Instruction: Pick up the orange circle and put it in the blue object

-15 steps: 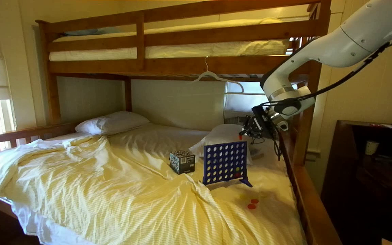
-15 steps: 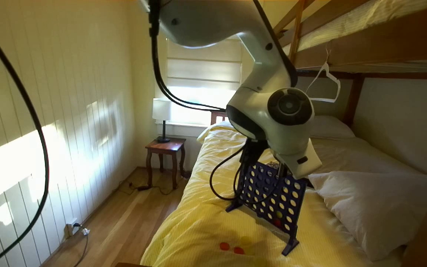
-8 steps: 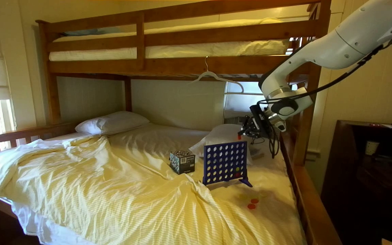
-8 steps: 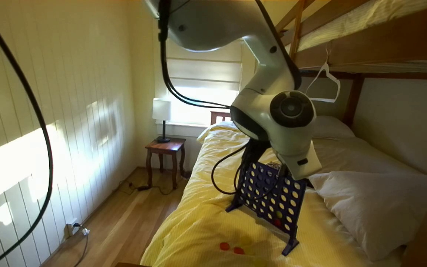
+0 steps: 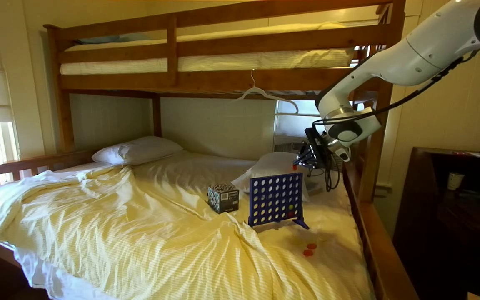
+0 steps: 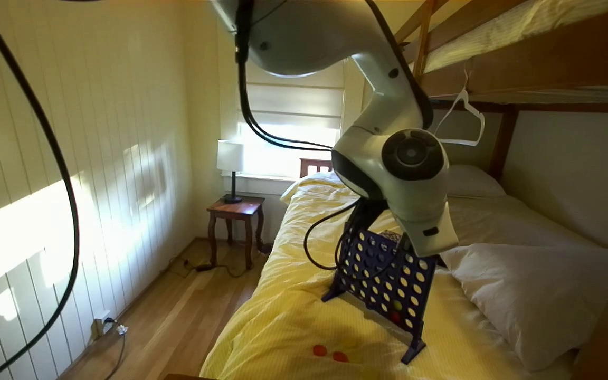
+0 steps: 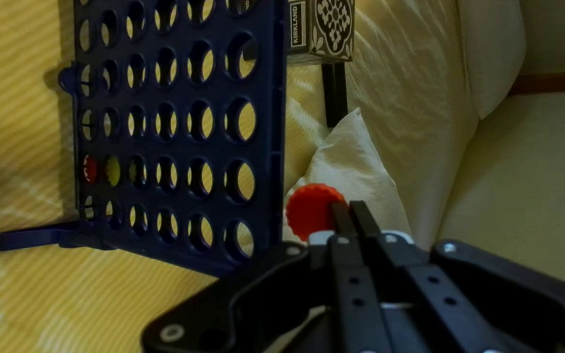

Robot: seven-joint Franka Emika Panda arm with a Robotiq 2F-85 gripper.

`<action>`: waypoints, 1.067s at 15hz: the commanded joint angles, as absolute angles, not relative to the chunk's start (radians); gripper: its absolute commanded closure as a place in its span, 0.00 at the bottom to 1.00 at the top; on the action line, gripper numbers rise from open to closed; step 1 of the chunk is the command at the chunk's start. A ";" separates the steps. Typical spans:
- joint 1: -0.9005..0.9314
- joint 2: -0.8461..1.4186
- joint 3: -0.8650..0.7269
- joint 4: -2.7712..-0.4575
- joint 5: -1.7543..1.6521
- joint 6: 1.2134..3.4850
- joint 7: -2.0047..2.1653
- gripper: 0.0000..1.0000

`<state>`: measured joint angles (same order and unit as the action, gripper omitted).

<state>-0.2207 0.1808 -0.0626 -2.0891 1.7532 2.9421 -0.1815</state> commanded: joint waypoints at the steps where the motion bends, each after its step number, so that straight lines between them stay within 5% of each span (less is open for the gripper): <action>1: -0.221 0.180 -0.062 -2.088 1.758 2.942 -0.181 0.96; 16: -0.207 0.210 -0.060 -2.031 1.930 3.047 -0.212 0.99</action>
<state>-0.2187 0.1837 -0.0623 -2.0695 1.8848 3.0157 -0.1901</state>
